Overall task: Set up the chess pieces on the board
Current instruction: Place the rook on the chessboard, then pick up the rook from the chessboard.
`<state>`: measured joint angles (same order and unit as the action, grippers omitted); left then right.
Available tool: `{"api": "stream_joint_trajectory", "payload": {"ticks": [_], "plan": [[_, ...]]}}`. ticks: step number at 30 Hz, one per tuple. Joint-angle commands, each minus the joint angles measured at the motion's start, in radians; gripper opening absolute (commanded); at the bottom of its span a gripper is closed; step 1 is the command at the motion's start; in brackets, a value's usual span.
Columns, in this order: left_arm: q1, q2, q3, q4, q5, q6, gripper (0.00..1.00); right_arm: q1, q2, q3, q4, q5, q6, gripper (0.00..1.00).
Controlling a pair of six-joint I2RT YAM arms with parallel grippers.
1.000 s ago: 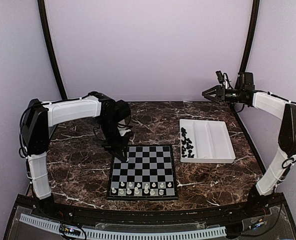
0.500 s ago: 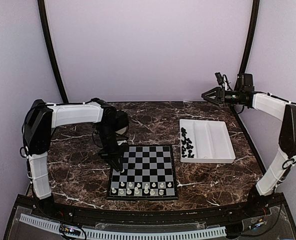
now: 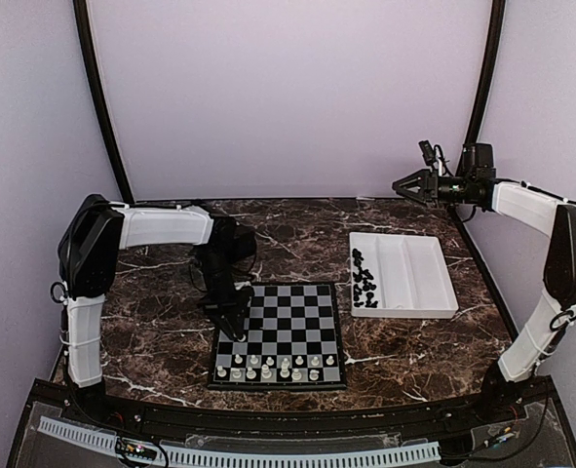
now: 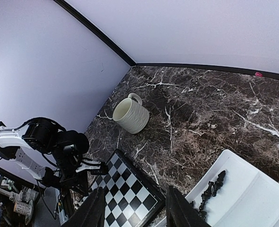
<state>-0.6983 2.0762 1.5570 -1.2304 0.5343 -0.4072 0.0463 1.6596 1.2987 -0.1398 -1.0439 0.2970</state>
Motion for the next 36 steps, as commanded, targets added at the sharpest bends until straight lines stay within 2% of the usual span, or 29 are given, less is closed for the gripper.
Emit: {"api": "stream_joint_trajectory", "payload": {"ticks": [1,4,11,16,20,22,24,26,36], "plan": [[0.004,0.004,0.033,-0.017,-0.011,0.010,0.24,0.006,-0.026,-0.010,0.037,-0.015,0.006,0.45],[0.003,0.004,0.056,-0.020,-0.020,0.013,0.32,0.006,-0.025,-0.010,0.039,-0.014,0.007,0.45],[-0.003,-0.017,0.116,-0.023,-0.071,0.028,0.33,0.006,-0.029,-0.016,0.042,-0.015,0.009,0.45],[-0.032,-0.100,0.138,0.032,-0.236,0.097,0.31,0.006,-0.028,-0.018,0.040,-0.014,0.003,0.45],[-0.093,-0.191,0.082,0.138,-0.411,0.191,0.31,0.006,-0.024,-0.013,0.037,-0.014,0.001,0.45],[-0.155,-0.256,0.010,0.246,-0.497,0.273,0.32,0.006,-0.024,-0.013,0.036,-0.012,-0.003,0.45],[-0.207,-0.324,-0.130,0.369,-0.538,0.343,0.35,0.006,-0.024,-0.015,0.035,-0.010,-0.005,0.45],[-0.219,-0.356,-0.182,0.431,-0.510,0.354,0.37,0.006,-0.025,-0.013,0.031,-0.011,-0.007,0.45],[-0.221,-0.266,-0.222,0.379,-0.499,0.311,0.41,0.007,-0.026,-0.013,0.023,-0.008,-0.014,0.45]]}}
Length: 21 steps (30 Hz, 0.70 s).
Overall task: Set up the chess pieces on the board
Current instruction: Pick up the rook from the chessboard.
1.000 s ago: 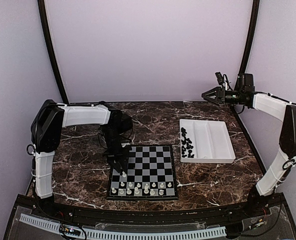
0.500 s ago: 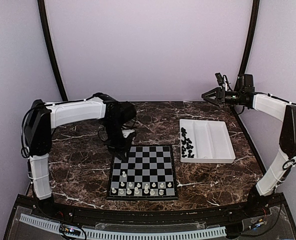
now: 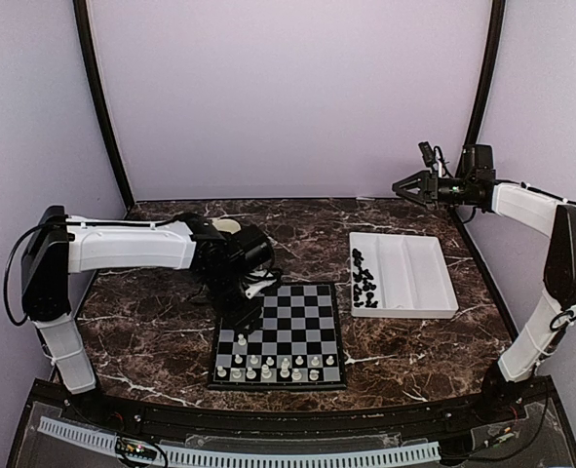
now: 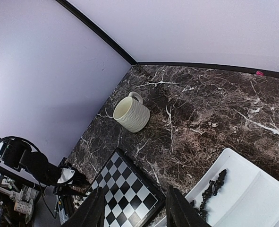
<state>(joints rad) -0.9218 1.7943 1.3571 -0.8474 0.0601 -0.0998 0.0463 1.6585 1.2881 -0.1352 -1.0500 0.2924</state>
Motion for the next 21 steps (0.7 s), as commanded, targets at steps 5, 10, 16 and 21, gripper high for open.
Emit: {"api": "stream_joint_trajectory", "payload": {"ticks": [5,10,16,21], "plan": [[0.002,0.037,-0.029,-0.016,-0.014,-0.002,0.38,0.007,-0.025,-0.003,0.019,-0.001,-0.012,0.45],[0.002,0.051,-0.033,-0.025,-0.013,-0.009,0.32,0.008,-0.019,-0.002,0.024,-0.004,-0.008,0.45],[0.002,0.056,-0.042,-0.046,0.010,-0.015,0.29,0.010,-0.017,-0.002,0.025,-0.004,-0.007,0.45],[0.002,0.050,-0.042,-0.060,0.016,-0.017,0.31,0.012,-0.016,-0.004,0.026,-0.004,-0.008,0.45]]}}
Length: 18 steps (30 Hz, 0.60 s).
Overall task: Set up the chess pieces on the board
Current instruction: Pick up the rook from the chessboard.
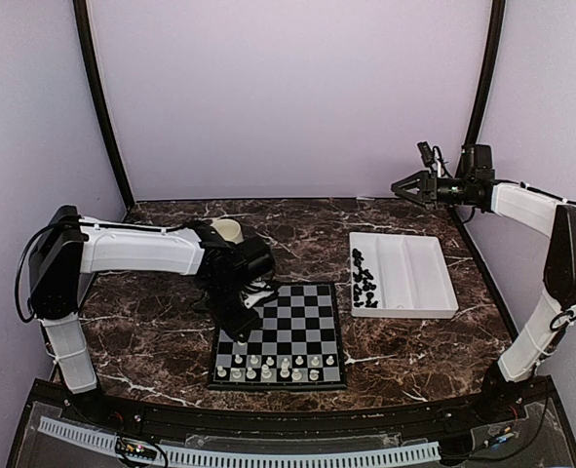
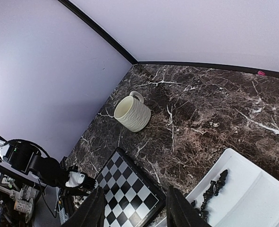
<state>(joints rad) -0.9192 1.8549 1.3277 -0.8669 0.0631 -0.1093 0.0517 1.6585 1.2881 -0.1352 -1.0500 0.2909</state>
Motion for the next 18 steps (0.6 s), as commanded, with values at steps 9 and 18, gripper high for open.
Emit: {"api": "stream_joint_trajectory", "payload": {"ticks": [9,18], "plan": [[-0.001,-0.012,-0.015,-0.033,0.025,-0.006,0.17,0.011,-0.012,-0.003,0.028,-0.004,-0.007,0.45],[-0.004,-0.017,0.120,-0.066,0.033,0.002,0.08,0.013,-0.021,-0.006,0.019,0.004,-0.021,0.45]]}}
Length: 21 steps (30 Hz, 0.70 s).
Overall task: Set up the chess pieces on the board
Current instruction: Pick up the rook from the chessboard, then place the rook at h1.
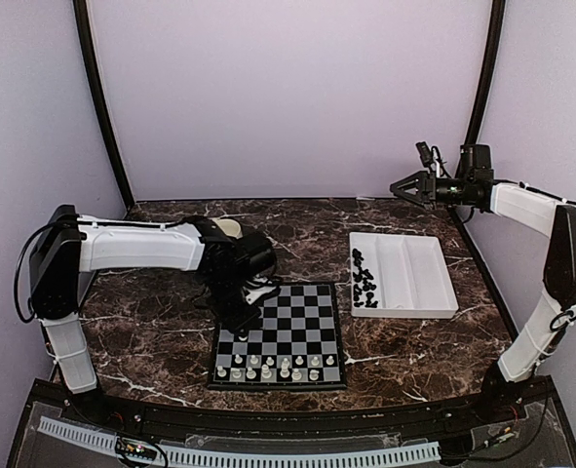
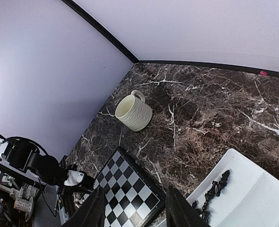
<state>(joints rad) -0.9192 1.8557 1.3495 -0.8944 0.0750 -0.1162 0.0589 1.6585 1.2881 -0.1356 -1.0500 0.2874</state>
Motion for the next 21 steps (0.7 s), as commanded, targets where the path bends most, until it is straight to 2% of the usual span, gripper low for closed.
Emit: {"api": "stream_joint_trajectory", "payload": {"ticks": [1,7,12,17,21], "plan": [[-0.009,-0.017,0.141,-0.040,0.027,0.012,0.08,0.005,-0.021,-0.006,0.017,0.006,-0.022,0.45],[-0.078,0.012,0.330,-0.029,0.077,0.068,0.08,0.001,-0.030,0.029,-0.071,0.054,-0.122,0.44],[-0.152,0.050,0.422,-0.014,0.093,0.160,0.08,-0.015,-0.046,0.060,-0.221,0.140,-0.318,0.44],[-0.242,0.112,0.462,-0.010,0.086,0.233,0.08,-0.049,-0.106,-0.049,-0.260,0.235,-0.471,0.46],[-0.298,0.178,0.493,-0.013,0.068,0.274,0.08,-0.048,-0.173,-0.174,-0.183,0.260,-0.506,0.47]]}}
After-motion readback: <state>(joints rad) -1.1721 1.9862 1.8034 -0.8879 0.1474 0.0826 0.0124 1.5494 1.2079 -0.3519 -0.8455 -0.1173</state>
